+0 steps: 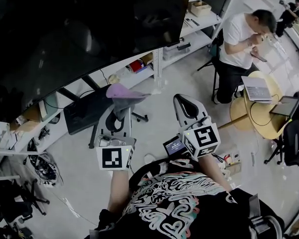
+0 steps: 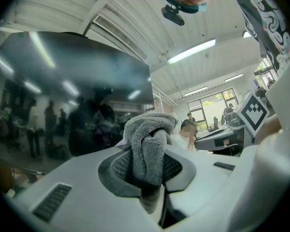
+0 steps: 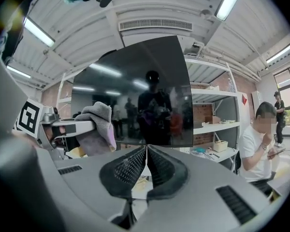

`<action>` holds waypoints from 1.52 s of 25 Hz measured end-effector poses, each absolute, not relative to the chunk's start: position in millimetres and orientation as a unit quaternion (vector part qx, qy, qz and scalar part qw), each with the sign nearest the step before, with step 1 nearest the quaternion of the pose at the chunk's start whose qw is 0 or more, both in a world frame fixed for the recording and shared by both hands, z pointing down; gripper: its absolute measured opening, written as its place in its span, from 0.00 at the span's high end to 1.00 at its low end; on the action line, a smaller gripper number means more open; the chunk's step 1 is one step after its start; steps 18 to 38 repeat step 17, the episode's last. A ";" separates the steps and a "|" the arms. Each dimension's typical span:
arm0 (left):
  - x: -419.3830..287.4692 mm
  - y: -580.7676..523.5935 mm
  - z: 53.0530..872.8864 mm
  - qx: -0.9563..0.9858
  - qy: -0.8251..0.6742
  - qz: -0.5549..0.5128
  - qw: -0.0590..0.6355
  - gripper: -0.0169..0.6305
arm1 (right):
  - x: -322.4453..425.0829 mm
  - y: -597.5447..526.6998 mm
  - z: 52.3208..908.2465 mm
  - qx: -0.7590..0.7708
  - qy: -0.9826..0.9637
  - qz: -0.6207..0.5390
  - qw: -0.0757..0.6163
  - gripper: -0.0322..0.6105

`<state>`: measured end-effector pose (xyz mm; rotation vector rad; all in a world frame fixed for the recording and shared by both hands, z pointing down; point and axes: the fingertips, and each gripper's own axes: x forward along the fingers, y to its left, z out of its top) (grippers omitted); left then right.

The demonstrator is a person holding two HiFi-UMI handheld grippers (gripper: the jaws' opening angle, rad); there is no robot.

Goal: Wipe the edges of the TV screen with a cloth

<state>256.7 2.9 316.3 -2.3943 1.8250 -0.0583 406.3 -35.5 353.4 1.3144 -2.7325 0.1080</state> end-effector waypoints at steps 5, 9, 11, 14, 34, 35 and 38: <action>265.5 -0.1 316.9 -0.788 0.613 -0.022 0.057 0.86 | 412.6 -36.6 351.8 0.420 -0.905 0.039 0.051 0.90; 264.7 -1.7 315.5 -0.784 0.618 -0.025 0.059 0.86 | 411.2 -37.7 351.1 0.411 -0.909 0.041 0.049 0.90; 264.7 -1.9 315.6 -0.783 0.619 -0.025 0.058 0.86 | 412.3 -37.8 351.0 0.410 -0.910 0.042 0.047 0.90; 266.7 -0.7 315.2 -0.784 0.618 -0.027 0.057 0.86 | 415.3 -36.8 350.7 0.412 -0.909 0.045 0.048 0.90; 268.3 -0.1 313.6 -0.786 0.614 -0.029 0.058 0.86 | 415.9 -36.2 349.6 0.412 -0.909 0.048 0.048 0.90; 268.3 -0.1 313.6 -0.786 0.614 -0.029 0.058 0.86 | 415.9 -36.2 349.6 0.412 -0.909 0.048 0.048 0.90; 268.3 -0.1 313.6 -0.786 0.614 -0.029 0.058 0.86 | 415.9 -36.2 349.6 0.412 -0.909 0.048 0.048 0.90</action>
